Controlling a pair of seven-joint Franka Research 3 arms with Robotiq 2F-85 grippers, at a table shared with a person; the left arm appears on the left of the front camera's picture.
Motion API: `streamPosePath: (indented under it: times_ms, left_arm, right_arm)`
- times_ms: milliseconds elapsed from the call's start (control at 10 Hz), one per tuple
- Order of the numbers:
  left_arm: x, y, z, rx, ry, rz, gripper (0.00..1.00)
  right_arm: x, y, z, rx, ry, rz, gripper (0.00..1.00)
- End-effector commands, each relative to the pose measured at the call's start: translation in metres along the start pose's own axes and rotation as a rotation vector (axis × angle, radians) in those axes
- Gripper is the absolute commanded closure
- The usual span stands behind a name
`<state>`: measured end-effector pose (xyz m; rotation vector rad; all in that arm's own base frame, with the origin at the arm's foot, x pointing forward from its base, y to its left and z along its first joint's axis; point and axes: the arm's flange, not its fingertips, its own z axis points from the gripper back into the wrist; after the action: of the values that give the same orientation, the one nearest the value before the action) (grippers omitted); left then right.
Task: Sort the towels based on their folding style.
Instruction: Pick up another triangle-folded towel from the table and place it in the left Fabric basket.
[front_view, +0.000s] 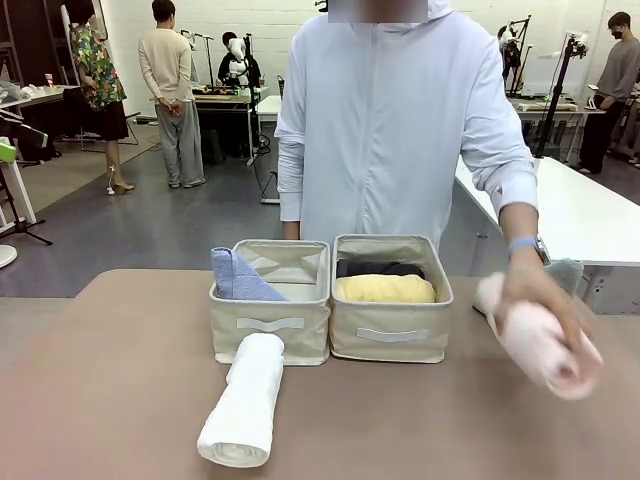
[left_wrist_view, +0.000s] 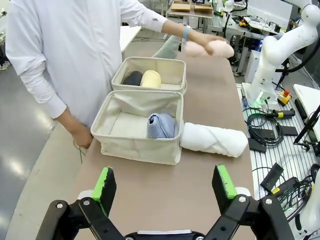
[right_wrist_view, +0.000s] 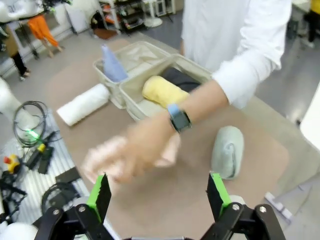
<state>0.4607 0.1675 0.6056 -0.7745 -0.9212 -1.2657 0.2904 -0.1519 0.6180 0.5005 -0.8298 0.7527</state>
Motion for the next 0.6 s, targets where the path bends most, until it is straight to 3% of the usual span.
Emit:
streamPosePath:
  times_ms: [0, 500]
  left_arm:
    - [0.001, 0.001, 0.003, -0.002, -0.009, -0.008, 0.0]
    - [0.001, 0.001, 0.003, -0.002, -0.009, -0.008, 0.0]
  right_arm:
    - [0.016, -0.018, -0.023, -0.079, 0.149, -0.062, 0.0]
    - [-0.026, -0.011, -0.081, -0.222, 0.451, 0.036, 0.0]
